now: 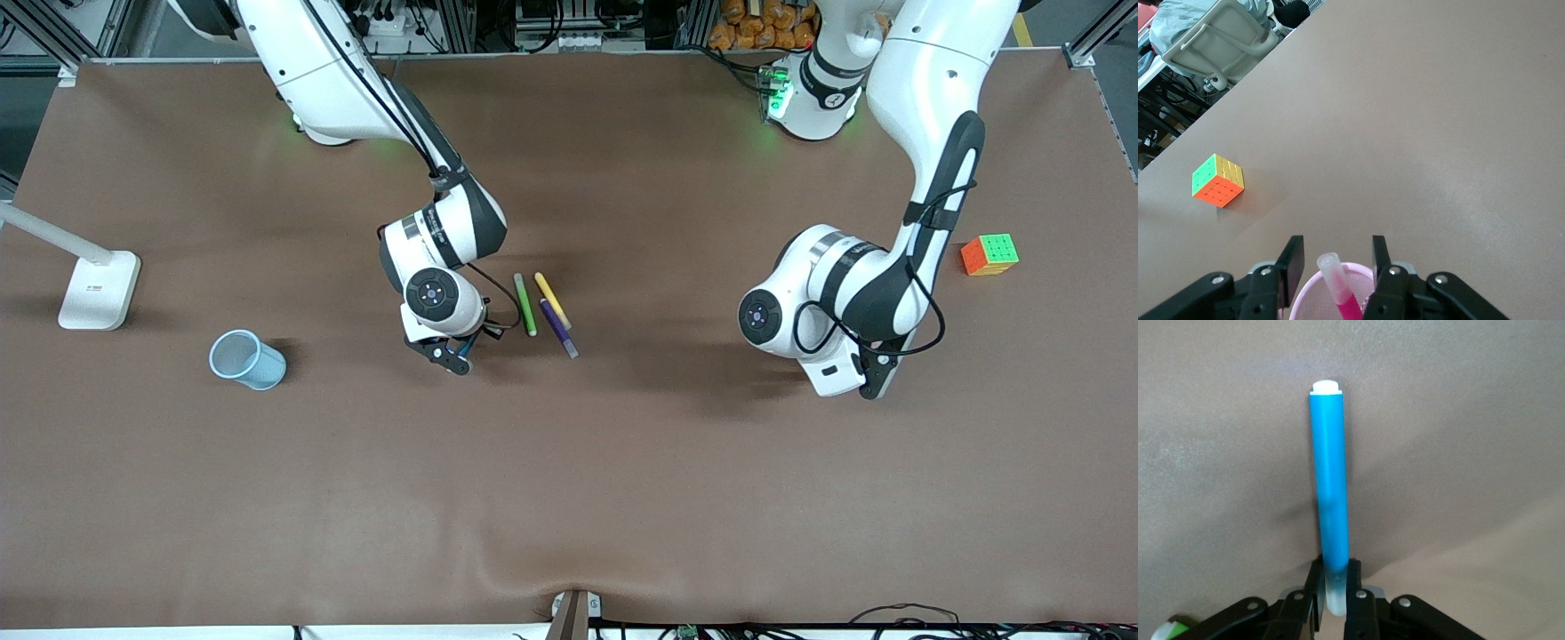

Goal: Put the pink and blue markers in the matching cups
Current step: 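Lift the pink marker with the left gripper while the right gripper grasps the blue marker, then carry the pink marker into the pink cup while the right gripper carries blue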

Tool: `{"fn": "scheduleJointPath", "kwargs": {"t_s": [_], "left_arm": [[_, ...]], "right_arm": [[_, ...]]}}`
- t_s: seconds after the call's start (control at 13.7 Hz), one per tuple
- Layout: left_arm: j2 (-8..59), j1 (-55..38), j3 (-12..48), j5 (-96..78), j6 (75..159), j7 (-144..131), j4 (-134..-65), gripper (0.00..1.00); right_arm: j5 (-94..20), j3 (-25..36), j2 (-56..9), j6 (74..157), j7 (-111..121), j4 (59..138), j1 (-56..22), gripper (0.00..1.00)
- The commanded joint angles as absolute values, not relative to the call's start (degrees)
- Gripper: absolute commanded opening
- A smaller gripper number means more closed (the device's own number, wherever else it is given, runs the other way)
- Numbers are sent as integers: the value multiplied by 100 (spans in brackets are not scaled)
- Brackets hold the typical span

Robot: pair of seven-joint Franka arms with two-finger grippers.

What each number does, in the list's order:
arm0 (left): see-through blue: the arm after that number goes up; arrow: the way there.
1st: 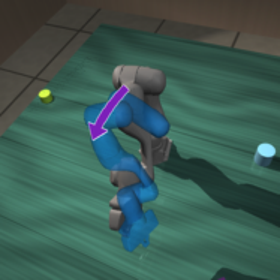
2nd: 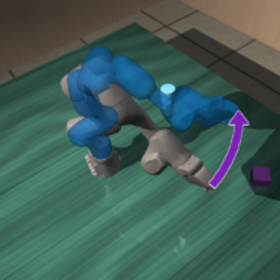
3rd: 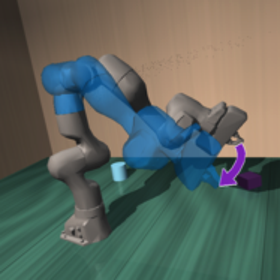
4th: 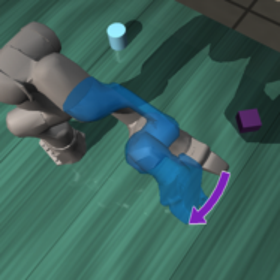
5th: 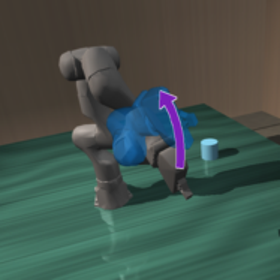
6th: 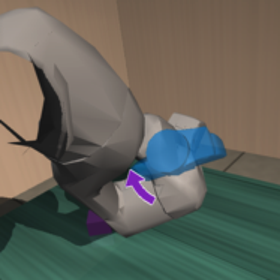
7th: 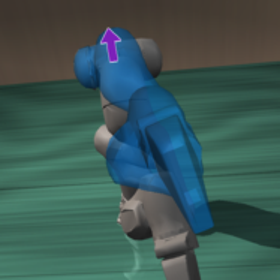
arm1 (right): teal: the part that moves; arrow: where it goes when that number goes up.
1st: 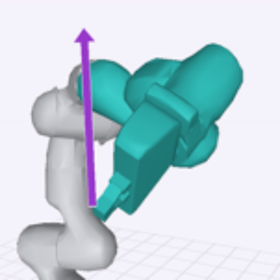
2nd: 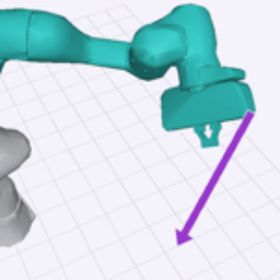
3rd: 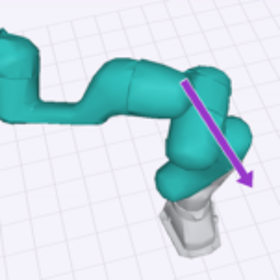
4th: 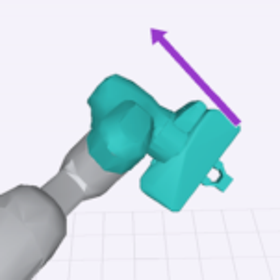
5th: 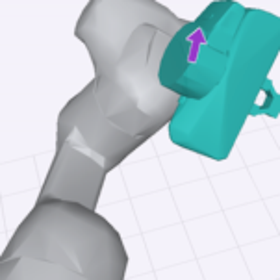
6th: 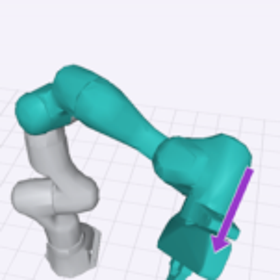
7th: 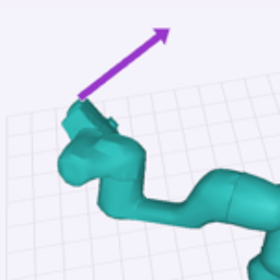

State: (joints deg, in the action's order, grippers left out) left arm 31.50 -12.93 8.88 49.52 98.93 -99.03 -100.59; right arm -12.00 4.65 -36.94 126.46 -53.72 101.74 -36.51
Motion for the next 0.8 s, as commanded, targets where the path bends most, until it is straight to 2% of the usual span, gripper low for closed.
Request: {"fn": "scheduleJointPath", "kwargs": {"t_s": [0.0, 0.29, 0.37, 0.44, 0.59, 0.66, 0.73], "left_arm": [[3076, -1301, 905, 5071, 9879, -9879, -10090, 49], [3024, -1275, 914, 4984, 9862, -9625, -10064, 49], [2997, -1257, 931, 4957, 9844, -9467, -10029, 58], [2962, -1248, 932, 4844, 9844, -9292, -10011, 74], [2910, -1231, 923, 4572, 9844, -9010, -9941, 80], [2900, -1204, 932, 4431, 9844, -8870, -9853, 86], [2874, -1204, 923, 4230, 9844, -8694, -9818, 86]], "right_arm": [[-1178, 527, -3455, 12228, -5362, 10012, -3613, 0], [-1020, 536, -3270, 10384, -4889, 9169, -2955, 0], [-1020, 536, -3261, 10014, -4626, 8976, -2675, 0], [-1020, 527, -3235, 9611, -4223, 8791, -2359, 0], [-1028, 527, -3234, 8959, -3379, 8413, -1752, 0], [-1046, 527, -3234, 8704, -3018, 8220, -1436, 0], [-1098, 519, -3260, 8562, -2667, 8061, -1050, 0]]}}
